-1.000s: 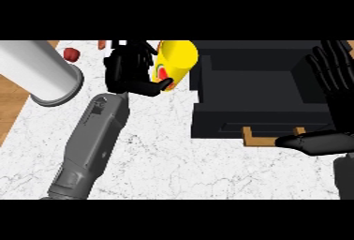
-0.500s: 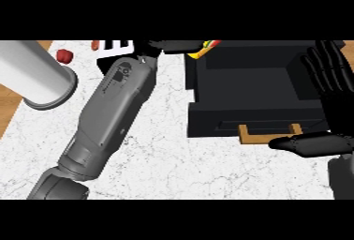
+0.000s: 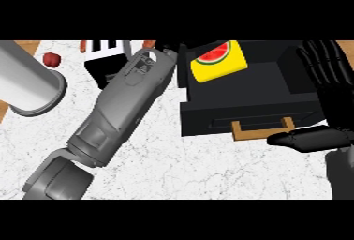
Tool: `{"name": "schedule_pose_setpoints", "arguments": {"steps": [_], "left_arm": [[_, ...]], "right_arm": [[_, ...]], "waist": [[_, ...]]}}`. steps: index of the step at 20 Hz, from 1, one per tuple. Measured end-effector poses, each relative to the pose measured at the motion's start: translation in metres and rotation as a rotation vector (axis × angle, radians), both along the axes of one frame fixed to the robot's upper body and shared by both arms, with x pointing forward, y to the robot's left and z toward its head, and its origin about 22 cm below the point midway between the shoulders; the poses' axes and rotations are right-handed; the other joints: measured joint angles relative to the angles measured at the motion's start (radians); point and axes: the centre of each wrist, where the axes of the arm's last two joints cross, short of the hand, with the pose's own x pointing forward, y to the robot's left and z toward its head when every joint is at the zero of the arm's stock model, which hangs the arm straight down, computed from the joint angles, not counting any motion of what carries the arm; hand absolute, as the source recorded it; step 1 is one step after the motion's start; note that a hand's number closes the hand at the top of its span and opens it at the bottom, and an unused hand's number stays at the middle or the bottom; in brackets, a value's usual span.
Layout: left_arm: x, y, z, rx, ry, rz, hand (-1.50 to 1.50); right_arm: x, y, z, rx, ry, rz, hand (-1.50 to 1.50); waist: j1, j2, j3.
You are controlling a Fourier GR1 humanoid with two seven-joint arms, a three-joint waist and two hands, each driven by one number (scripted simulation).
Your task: Pick up the cup, place it into the drawer and close the drawer
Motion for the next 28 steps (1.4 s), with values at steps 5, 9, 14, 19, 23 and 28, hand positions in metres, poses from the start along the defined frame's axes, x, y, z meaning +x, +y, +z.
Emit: {"name": "schedule_pose_setpoints", "arguments": {"steps": [5, 9, 14, 19, 23, 28], "left_arm": [[0.002, -0.003, -0.01, 0.107, 0.085, -0.028, 1.5], [0.0, -0.001, -0.026, 0.175, 0.136, -0.051, 1.5], [-0.002, 0.002, -0.038, 0.184, 0.157, -0.068, -1.5], [-0.005, 0.004, -0.045, 0.071, 0.146, -0.078, -1.5], [-0.007, 0.003, -0.041, -0.049, 0.106, -0.117, -1.5], [-0.006, 0.003, -0.037, -0.17, 0.049, -0.105, -1.5]], "right_arm": [[0.006, 0.003, 0.004, -0.002, -0.013, 0.033, -1.5], [0.009, 0.011, 0.006, -0.006, -0.023, 0.069, -1.5], [0.015, 0.018, 0.011, -0.006, -0.04, 0.112, -1.5], [0.018, 0.034, 0.011, 0.007, -0.024, 0.264, 1.5], [0.018, 0.049, 0.012, -0.005, -0.014, 0.449, 1.5], [0.014, 0.053, 0.006, -0.177, 0.086, 0.605, 1.5]], "waist": [[-0.036, 0.011, 0.001], [-0.072, 0.019, 0.001], [-0.103, 0.027, 0.001], [-0.123, 0.034, 0.0], [-0.125, 0.033, -0.001], [-0.094, 0.022, -0.002]]}}
